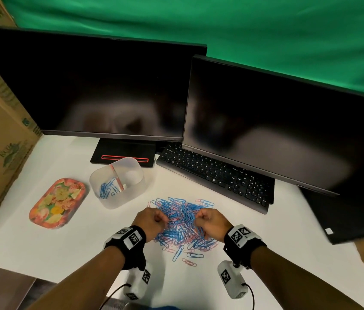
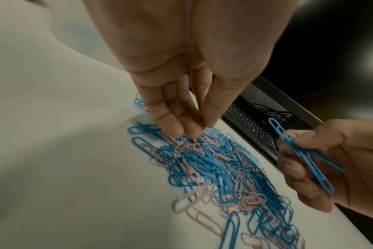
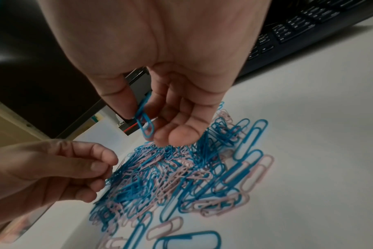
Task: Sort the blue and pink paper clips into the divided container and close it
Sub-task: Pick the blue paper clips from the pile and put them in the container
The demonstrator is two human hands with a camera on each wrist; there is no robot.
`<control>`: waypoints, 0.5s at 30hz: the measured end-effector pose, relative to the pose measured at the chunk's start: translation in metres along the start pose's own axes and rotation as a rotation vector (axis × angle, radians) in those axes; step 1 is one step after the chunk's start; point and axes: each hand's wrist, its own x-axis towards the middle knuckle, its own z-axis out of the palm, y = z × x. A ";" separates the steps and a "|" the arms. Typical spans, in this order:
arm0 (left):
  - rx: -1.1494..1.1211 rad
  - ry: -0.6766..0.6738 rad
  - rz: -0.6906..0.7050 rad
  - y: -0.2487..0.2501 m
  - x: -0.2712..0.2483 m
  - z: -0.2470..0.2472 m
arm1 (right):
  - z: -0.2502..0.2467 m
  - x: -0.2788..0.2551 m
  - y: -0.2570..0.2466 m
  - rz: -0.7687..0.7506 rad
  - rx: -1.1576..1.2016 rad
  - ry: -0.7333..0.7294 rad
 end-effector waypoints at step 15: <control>-0.984 -0.137 -0.310 0.044 0.001 0.017 | 0.036 0.004 -0.046 -0.245 -0.129 0.137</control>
